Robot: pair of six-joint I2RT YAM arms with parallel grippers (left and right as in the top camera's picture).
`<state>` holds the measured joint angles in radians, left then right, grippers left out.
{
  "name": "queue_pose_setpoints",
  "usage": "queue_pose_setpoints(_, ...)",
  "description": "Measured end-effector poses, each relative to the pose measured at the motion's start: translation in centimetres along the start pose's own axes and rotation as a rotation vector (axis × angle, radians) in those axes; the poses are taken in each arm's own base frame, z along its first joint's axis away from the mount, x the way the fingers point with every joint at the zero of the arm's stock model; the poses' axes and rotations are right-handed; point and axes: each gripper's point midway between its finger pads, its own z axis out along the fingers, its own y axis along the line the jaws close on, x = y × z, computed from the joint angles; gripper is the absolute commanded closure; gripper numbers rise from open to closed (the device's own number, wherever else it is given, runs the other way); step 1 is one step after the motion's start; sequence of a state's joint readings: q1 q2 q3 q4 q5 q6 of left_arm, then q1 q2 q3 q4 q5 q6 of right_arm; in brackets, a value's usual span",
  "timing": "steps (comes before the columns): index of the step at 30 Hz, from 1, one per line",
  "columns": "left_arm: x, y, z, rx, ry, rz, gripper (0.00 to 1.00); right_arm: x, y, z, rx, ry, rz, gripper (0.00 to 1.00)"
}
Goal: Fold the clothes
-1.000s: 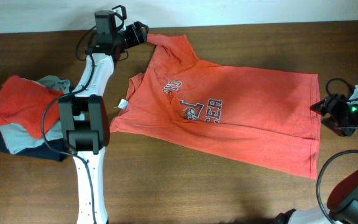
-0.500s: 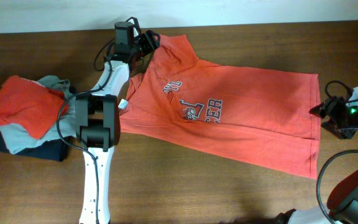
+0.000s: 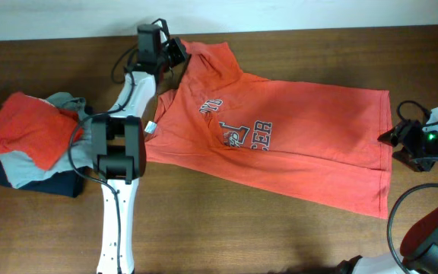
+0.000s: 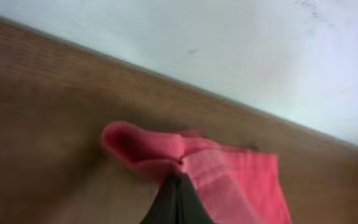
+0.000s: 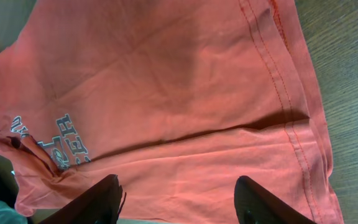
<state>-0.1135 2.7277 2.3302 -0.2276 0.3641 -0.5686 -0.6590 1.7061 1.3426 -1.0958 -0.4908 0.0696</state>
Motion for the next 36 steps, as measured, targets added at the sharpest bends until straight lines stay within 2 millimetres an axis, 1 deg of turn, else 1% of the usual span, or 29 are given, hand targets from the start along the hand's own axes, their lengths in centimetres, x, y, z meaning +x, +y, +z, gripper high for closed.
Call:
queue_pose_setpoints(2, -1.2, -0.6, -1.3, 0.003, 0.026, 0.021, 1.0, -0.2, 0.0, 0.0, 0.0, -0.008, -0.004, 0.37)
queue_pose_setpoints(3, -2.0, -1.1, -2.6, -0.003, 0.054, 0.036, 1.0, -0.5, 0.0, 0.0, -0.001, -0.018, -0.01, 0.37)
queue_pose_setpoints(4, -2.8, -1.7, -3.3, 0.002, 0.051, 0.059, 1.0, -0.6, 0.0, 0.0, -0.001, -0.024, -0.012, 0.37)
queue_pose_setpoints(6, -3.5, -2.3, -5.1, -0.013, 0.083, 0.09, 1.0, -1.0, 0.1, 0.0, -0.002, -0.037, -0.02, 0.37)
queue_pose_setpoints(8, -4.4, -3.7, -7.1, -0.01, 0.098, 0.144, 1.0, -1.4, 0.1, 0.0, -0.003, -0.054, -0.03, 0.37)
queue_pose_setpoints(9, -4.6, -4.0, -7.3, -0.008, 0.097, 0.152, 1.0, -1.5, 0.1, 0.0, -0.003, -0.06, -0.033, 0.37)
queue_pose_setpoints(11, -4.0, -4.5, -8.3, -0.017, 0.137, 0.161, 1.0, -2.8, 0.3, -0.2, -0.006, -0.11, -0.06, 0.37)
queue_pose_setpoints(13, -3.6, -4.9, -8.7, -0.018, 0.156, 0.182, 1.0, -3.9, 0.3, -0.3, -0.001, -0.152, -0.076, 0.37)
queue_pose_setpoints(14, -3.4, -5.1, -8.8, -0.018, 0.163, 0.19, 1.0, -4.5, 0.1, -0.4, 0.009, -0.179, -0.083, 0.37)
queue_pose_setpoints(15, -3.2, -5.2, -8.9, -0.016, 0.17, 0.2, 1.0, -5.5, -0.1, -0.5, 0.026, -0.218, -0.087, 0.34)
queue_pose_setpoints(17, -2.9, -5.7, -8.8, -0.009, 0.178, 0.218, 1.0, -6.6, -0.4, -0.3, 0.039, -0.249, -0.09, 0.32)
queue_pose_setpoints(18, -2.6, -6.0, -8.8, 0.002, 0.186, 0.227, 1.0, -8.3, -1.0, 0.5, 0.048, -0.287, -0.101, 0.31)
queue_pose_setpoints(19, -2.3, -6.3, -8.7, 0.013, 0.193, 0.234, 1.0, -8.5, -1.1, 0.7, 0.05, -0.289, -0.099, 0.31)
queue_pose_setpoints(21, -1.7, -6.9, -8.6, 0.028, 0.208, 0.244, 1.0, -10.5, -2.2, 2.7, 0.056, -0.318, -0.108, 0.31)
queue_pose_setpoints(22, -1.4, -7.3, -8.5, 0.034, 0.216, 0.249, 1.0, -11.0, -2.5, 3.3, 0.058, -0.325, -0.111, 0.31)
queue_pose_setpoints(23, -0.9, -7.7, -8.4, 0.043, 0.227, 0.256, 1.0, -11.8, -3.2, 4.6, 0.06, -0.331, -0.113, 0.31)
queue_pose_setpoints(24, -0.6, -8.1, -8.3, 0.048, 0.233, 0.263, 1.0, -12.5, -3.5, 5.3, 0.055, -0.345, -0.118, 0.31)
queue_pose_setpoints(25, -0.3, -8.6, -8.2, 0.054, 0.239, 0.27, 1.0, -13.8, -4.0, 6.6, 0.043, -0.37, -0.129, 0.31)
queue_pose_setpoints(26, 0.0, -8.8, -8.1, 0.058, 0.242, 0.273, 1.0, -14.1, -4.0, 7.1, 0.032, -0.379, -0.134, 0.32)
queue_pose_setpoints(27, 0.2, -9.1, -8.0, 0.062, 0.246, 0.276, 1.0, -15.1, -4.1, 8.0, 0.006, -0.406, -0.143, 0.32)
queue_pose_setpoints(30, 0.8, -9.9, -7.8, 0.073, 0.256, 0.284, 1.0, -16.2, -4.2, 9.9, -0.04, -0.428, -0.139, 0.32)
queue_pose_setpoints(32, 1.0, -10.1, -7.8, 0.076, 0.26, 0.286, 1.0, -16.8, -3.9, 11.0, -0.078, -0.442, -0.137, 0.32)
queue_pose_setpoints(33, 1.1, -10.1, -7.8, 0.077, 0.261, 0.285, 1.0, -17.1, -3.4, 11.1, -0.09, -0.453, -0.14, 0.32)
queue_pose_setpoints(34, 1.1, -10.1, -7.8, 0.076, 0.264, 0.284, 1.0, -17.4, -2.6, 11.7, -0.115, -0.464, -0.158, 0.33)
queue_pose_setpoints(36, 1.3, -10.0, -7.9, 0.073, 0.271, 0.281, 1.0, -17.6, -0.1, 12.9, -0.157, -0.471, -0.205, 0.45)
